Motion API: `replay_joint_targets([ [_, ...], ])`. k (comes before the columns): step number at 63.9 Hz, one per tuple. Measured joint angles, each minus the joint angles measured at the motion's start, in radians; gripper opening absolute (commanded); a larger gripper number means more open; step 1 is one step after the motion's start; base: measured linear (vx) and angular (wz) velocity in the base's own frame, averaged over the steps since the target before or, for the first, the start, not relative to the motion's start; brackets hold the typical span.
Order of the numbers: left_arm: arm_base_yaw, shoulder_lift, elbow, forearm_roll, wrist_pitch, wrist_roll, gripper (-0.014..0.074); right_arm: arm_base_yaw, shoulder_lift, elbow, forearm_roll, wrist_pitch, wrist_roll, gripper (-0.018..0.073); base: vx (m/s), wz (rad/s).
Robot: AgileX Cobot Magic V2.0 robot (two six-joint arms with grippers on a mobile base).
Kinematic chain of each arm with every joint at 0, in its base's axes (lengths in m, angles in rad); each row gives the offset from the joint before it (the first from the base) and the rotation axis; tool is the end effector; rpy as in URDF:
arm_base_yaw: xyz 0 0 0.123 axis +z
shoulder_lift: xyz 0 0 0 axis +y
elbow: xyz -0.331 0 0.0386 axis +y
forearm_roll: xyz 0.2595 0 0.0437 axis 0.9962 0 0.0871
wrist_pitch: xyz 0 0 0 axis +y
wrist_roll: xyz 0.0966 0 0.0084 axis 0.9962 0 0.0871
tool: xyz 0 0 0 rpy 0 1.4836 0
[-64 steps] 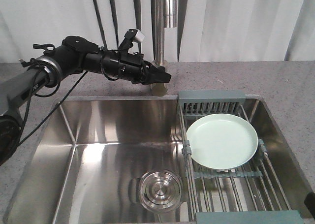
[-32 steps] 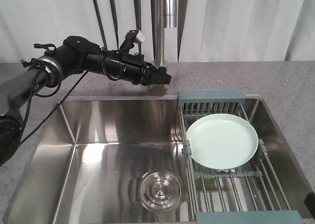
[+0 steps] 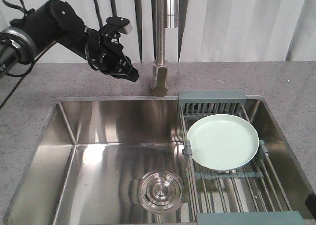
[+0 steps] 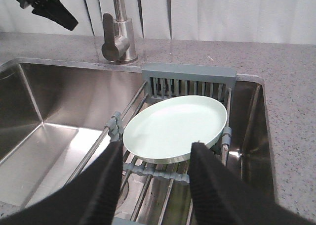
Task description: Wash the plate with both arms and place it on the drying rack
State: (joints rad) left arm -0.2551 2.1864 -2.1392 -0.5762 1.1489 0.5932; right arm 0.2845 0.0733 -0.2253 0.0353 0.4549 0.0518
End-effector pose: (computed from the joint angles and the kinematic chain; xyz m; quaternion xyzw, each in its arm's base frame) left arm 0.4973 -0.1795 0.3298 0.3350 0.8728 -0.2381 0.2633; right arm 0.0162 0.0063 0.2475 -0.0830 0.7746 0.1207 0.6153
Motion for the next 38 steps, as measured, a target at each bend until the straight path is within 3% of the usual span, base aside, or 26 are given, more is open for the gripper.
replay_joint_targets([
  [9,0.000,-0.058,0.000,0.224,-0.007,-0.203,-0.0006,0.000,0.000,0.000,0.000,0.000,-0.003,0.0312,0.00,0.00],
  [17,0.001,-0.122,0.000,0.393,0.017,-0.298,-0.0006,0.000,0.000,0.000,0.000,0.000,-0.003,0.0312,0.00,0.00],
  [25,0.002,-0.189,0.000,0.470,0.048,-0.314,-0.0006,0.000,0.000,0.000,0.000,0.000,-0.003,0.0312,0.00,0.00],
  [38,0.002,-0.324,0.000,0.490,0.088,-0.317,-0.0006,0.000,0.000,0.000,0.000,0.000,-0.003,0.0312,0.00,0.00],
])
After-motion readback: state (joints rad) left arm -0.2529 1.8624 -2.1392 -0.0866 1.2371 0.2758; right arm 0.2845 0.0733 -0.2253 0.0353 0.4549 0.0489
